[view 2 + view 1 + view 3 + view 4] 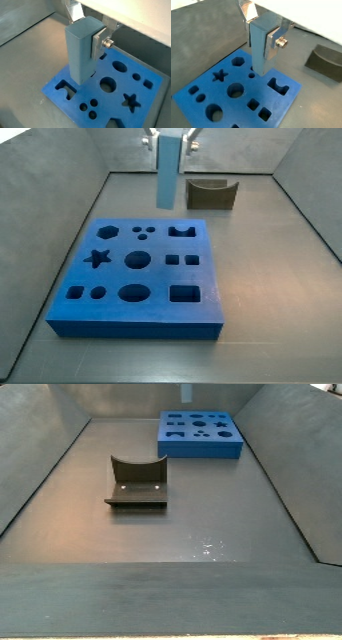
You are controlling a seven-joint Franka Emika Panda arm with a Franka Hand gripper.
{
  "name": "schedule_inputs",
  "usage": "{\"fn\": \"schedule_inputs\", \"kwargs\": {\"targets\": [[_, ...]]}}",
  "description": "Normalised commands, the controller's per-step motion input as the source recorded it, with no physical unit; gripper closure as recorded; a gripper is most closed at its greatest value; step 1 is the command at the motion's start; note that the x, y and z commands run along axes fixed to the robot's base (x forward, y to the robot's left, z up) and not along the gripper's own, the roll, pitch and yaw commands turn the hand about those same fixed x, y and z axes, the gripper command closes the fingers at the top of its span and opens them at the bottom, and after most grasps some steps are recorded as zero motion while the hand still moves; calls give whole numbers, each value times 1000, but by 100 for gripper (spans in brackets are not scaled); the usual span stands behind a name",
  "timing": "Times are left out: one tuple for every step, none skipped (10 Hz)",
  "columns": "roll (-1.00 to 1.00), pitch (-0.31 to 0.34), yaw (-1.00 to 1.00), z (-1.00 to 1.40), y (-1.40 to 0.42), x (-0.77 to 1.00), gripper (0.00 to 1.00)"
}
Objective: Pick up the rectangle object. Move up. Place the rectangle object on the fixture. Regrasp the rectangle object. Move to above the board. Insert the rectangle object.
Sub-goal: Insert the rectangle object.
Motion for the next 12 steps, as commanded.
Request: {"fn": "schedule_inputs", "kwargs": {"targets": [[0, -54, -1000, -23, 0, -20, 100], [-26, -66, -1000, -63, 0, 0, 100], [-63, -89, -1000, -103, 0, 0, 100], [-77, -74, -1000, -129, -74, 0, 100], [-100, -89, -989, -171, -103, 0, 100], [-123, -86, -989, -177, -97, 0, 100], [-203, -211, -817, -183, -269, 0, 100], [-269, -206, -820, -177, -229, 0, 100], [-269, -214, -826, -183, -220, 0, 100], [-266, -217, -806, -189, -243, 0, 100], [-171, -200, -820, -203, -280, 0, 100], [-100, -146, -846, -220, -286, 0, 100]]}}
